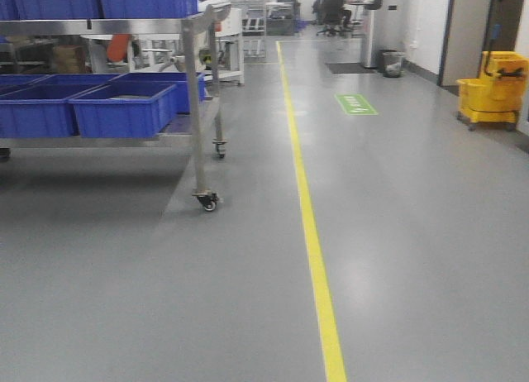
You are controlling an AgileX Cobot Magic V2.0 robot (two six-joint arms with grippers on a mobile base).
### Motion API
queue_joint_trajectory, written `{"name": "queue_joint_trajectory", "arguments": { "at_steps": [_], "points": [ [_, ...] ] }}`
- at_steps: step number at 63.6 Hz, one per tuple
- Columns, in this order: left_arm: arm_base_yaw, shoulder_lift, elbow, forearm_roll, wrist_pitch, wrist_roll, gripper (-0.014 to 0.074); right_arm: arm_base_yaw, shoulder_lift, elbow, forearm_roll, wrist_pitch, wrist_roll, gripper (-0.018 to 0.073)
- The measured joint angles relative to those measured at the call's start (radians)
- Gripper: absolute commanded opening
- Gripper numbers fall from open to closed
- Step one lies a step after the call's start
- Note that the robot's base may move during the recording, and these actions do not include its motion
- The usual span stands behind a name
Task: Pick and sort blue part to right shelf
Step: 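Drive along the aisle toward the shelf of blue bins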
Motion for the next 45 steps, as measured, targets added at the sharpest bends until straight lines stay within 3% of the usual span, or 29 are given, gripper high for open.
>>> {"name": "queue_joint_trajectory", "arguments": {
  "at_steps": [45],
  "points": [
    [0.000, 0.000, 0.000, 0.000, 0.000, 0.000, 0.0405, 0.000, 0.000, 0.000, 0.000, 0.000, 0.000, 0.0431]
  ]
}}
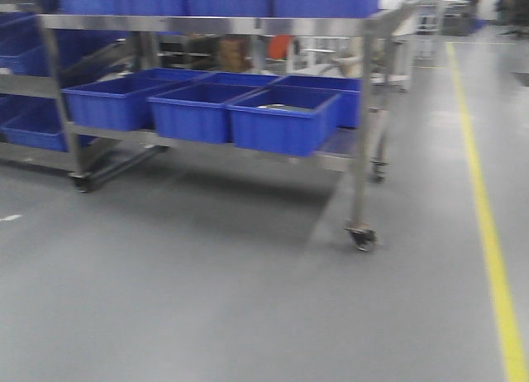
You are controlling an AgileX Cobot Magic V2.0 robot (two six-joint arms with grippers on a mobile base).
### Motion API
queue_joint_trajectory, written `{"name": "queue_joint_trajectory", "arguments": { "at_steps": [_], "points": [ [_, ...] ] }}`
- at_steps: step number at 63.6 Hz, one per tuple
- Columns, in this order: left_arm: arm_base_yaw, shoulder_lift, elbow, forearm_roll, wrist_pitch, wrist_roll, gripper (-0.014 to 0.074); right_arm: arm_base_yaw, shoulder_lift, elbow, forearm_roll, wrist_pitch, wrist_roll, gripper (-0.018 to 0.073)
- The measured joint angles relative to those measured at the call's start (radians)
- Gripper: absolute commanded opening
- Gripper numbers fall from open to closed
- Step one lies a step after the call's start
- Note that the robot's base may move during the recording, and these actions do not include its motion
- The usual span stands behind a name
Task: Pick and sort blue part to right shelf
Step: 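Drive along the aisle toward the shelf of blue bins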
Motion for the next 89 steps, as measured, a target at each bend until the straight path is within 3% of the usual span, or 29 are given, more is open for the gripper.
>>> {"name": "queue_joint_trajectory", "arguments": {
  "at_steps": [89],
  "points": [
    [0.000, -0.001, 0.000, 0.000, 0.002, 0.000, 0.0405, 0.000, 0.000, 0.000, -0.002, 0.000, 0.000, 0.0431]
  ]
}}
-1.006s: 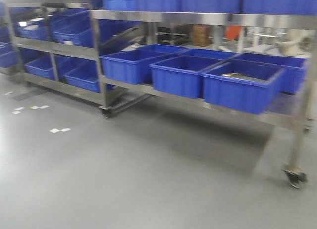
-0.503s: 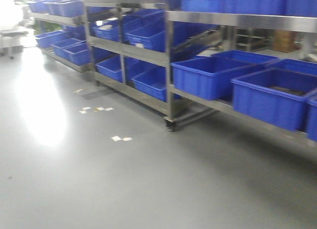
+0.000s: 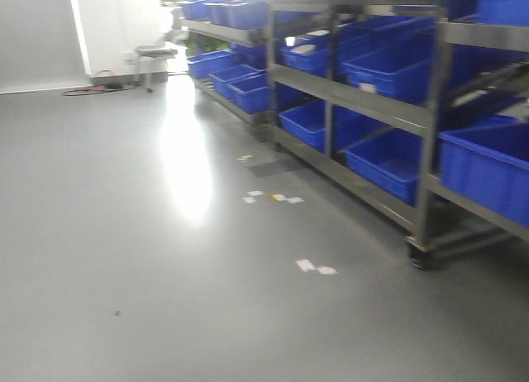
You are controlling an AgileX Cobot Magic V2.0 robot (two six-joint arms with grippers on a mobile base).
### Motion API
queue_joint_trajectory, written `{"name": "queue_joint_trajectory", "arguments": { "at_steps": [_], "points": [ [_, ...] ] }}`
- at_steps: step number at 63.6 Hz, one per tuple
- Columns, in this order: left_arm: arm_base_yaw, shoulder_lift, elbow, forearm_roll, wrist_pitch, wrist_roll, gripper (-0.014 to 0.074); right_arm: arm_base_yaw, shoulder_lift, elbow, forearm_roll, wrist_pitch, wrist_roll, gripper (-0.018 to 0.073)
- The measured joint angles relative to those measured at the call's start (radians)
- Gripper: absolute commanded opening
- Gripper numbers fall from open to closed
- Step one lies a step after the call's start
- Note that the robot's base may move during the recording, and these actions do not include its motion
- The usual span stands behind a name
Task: Pick and sort blue part to right shelf
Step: 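Drive along the aisle toward the shelf of blue bins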
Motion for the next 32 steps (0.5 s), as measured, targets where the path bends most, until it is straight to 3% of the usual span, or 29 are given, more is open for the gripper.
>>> {"name": "queue_joint_trajectory", "arguments": {
  "at_steps": [32],
  "points": [
    [0.000, 0.000, 0.000, 0.000, 0.000, 0.000, 0.0405, 0.000, 0.000, 0.000, 0.000, 0.000, 0.000, 0.0431]
  ]
}}
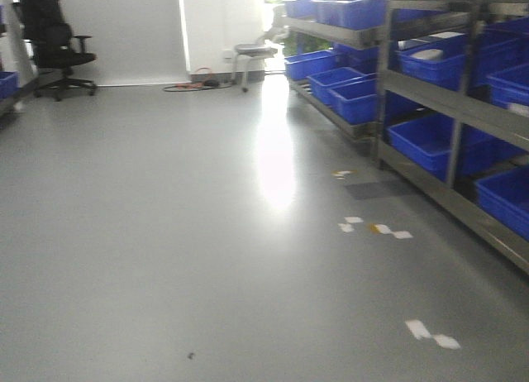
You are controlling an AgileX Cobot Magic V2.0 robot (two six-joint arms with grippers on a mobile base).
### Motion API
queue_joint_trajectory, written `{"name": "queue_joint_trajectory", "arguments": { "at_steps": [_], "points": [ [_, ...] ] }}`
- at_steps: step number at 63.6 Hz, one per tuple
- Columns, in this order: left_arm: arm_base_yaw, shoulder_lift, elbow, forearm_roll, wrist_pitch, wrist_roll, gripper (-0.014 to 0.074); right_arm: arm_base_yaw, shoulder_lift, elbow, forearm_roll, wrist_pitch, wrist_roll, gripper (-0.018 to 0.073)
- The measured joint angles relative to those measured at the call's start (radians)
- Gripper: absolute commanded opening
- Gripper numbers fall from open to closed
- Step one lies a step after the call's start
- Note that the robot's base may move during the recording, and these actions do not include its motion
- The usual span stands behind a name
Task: Pick and sort blue part to right shelf
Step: 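Drive along the aisle toward the shelf of blue bins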
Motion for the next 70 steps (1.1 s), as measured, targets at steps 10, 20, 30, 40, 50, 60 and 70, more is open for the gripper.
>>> {"name": "queue_joint_trajectory", "arguments": {
  "at_steps": [10, 20, 30, 40, 50, 60, 70],
  "points": [
    [0.000, 0.000, 0.000, 0.000, 0.000, 0.000, 0.0405, 0.000, 0.000, 0.000, 0.000, 0.000, 0.000, 0.0431],
    [0.000, 0.000, 0.000, 0.000, 0.000, 0.000, 0.0406, 0.000, 0.000, 0.000, 0.000, 0.000, 0.000, 0.0431],
    [0.000, 0.000, 0.000, 0.000, 0.000, 0.000, 0.0405, 0.000, 0.000, 0.000, 0.000, 0.000, 0.000, 0.0431],
    [0.000, 0.000, 0.000, 0.000, 0.000, 0.000, 0.0406, 0.000, 0.000, 0.000, 0.000, 0.000, 0.000, 0.0431],
    [0.000, 0.000, 0.000, 0.000, 0.000, 0.000, 0.0405, 0.000, 0.000, 0.000, 0.000, 0.000, 0.000, 0.0431],
    [0.000, 0.000, 0.000, 0.000, 0.000, 0.000, 0.0405, 0.000, 0.000, 0.000, 0.000, 0.000, 0.000, 0.0431],
    [0.000, 0.000, 0.000, 0.000, 0.000, 0.000, 0.0405, 0.000, 0.000, 0.000, 0.000, 0.000, 0.000, 0.0431]
  ]
}}
